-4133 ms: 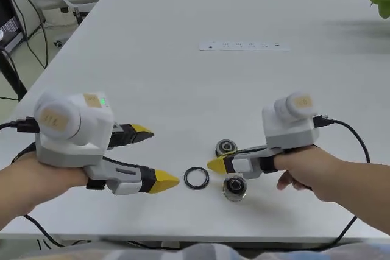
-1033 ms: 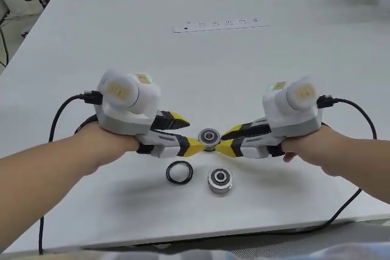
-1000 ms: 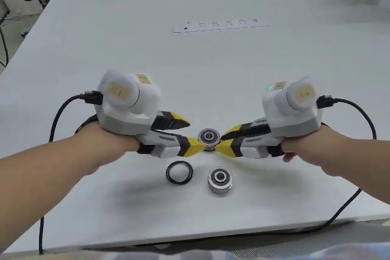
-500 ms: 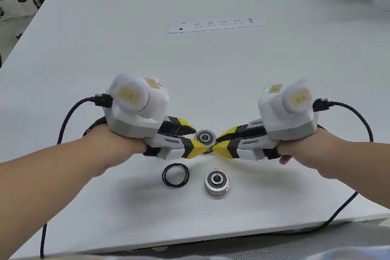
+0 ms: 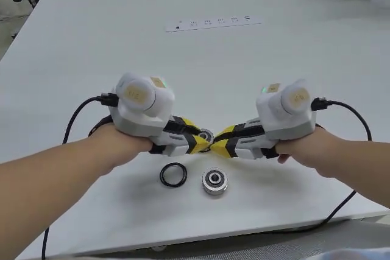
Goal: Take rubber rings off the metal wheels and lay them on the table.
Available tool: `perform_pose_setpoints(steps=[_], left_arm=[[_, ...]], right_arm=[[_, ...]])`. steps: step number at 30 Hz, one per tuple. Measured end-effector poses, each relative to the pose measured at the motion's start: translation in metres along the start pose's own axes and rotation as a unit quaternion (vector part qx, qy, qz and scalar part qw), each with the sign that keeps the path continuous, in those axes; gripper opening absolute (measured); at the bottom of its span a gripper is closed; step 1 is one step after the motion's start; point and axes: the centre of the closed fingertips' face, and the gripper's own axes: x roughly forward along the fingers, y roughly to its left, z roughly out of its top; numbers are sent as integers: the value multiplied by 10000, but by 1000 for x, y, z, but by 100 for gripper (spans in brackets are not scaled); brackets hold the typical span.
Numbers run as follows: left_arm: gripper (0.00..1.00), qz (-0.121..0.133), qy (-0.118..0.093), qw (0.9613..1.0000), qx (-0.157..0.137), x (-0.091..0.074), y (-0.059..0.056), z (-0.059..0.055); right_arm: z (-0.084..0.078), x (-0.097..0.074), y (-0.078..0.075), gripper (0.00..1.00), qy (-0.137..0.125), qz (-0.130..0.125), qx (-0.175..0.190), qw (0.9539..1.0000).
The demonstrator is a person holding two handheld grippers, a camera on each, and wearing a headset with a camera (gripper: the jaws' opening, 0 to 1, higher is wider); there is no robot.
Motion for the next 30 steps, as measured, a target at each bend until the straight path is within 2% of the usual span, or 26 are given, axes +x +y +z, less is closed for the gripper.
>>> perform_pose_setpoints(steps=[4, 9, 14, 18, 19, 23, 26, 30], left_arm=[[16, 27, 46, 9997, 241, -1, -5, -1], [16, 122, 45, 9994, 318, -1, -6, 0], [16, 185, -8, 9997, 186, -1, -2, 1], [14, 258, -12, 9995, 191, 0, 0, 0], [14, 271, -64, 9991, 321, 0, 1, 2], [14, 285, -10, 9993, 257, -1, -2, 0], [14, 311, 3, 9991, 276, -1, -4, 0], [14, 333, 22, 9990, 309, -2, -5, 0]], right_arm=[[0, 0, -1, 10, -17, -6, -9, 10000], [0, 0, -1, 10, -30, -23, -30, 10000], [0, 0, -1, 7, 26, -74, -46, 10000], [-2, 0, -1, 4, 91, -86, -46, 9999], [-2, 0, -2, 3, 89, -82, -30, 9999], [-3, 0, -2, 0, 86, -87, 54, 9999], [-3, 0, -3, 0, 61, -103, 235, 9997], [-2, -1, -4, 0, -58, -104, 885, 9960]])
